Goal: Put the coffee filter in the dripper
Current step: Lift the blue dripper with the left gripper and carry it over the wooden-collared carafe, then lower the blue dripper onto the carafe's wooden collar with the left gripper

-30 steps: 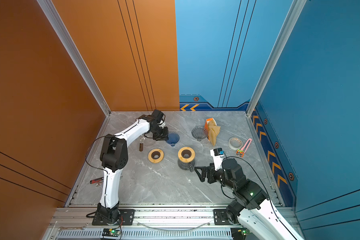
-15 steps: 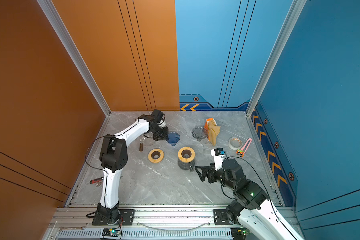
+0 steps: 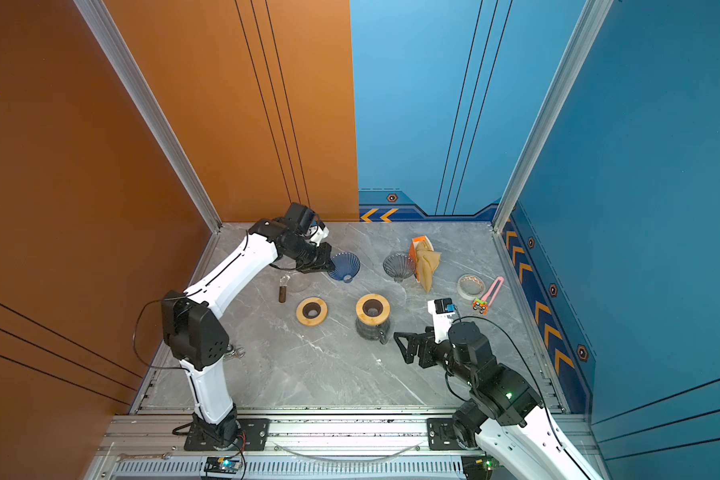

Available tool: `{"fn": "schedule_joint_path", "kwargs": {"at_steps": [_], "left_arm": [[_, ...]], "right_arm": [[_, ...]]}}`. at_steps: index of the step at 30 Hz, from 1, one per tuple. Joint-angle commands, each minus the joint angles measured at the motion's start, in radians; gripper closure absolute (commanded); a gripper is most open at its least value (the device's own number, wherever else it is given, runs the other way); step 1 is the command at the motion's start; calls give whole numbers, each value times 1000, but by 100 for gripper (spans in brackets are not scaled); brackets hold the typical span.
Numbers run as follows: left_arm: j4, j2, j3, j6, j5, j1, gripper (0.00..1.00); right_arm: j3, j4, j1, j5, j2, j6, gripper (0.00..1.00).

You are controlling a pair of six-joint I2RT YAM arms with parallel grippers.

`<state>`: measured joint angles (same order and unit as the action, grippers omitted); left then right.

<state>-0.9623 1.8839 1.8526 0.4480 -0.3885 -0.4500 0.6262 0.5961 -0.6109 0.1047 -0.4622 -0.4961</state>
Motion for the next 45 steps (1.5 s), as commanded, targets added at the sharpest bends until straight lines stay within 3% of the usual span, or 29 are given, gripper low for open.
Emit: {"fn": "schedule_joint_path", "kwargs": {"at_steps": [1,16,27,45], "left_arm": [[-87,-26,12,-38,-48,-42,94],[-200,27,126,-60,-64,-154,94],[-200,136,231,-60,14,-240,94],[-200,153,221,-65,46,-240,95]], "right_arm": [[-2,34,-6,19,28,-8,0],[20,68,-7,4,61,-4,0],[17,76,-6,2,72,-5,0],[15,76,-7,0,69,-7,0]]}}
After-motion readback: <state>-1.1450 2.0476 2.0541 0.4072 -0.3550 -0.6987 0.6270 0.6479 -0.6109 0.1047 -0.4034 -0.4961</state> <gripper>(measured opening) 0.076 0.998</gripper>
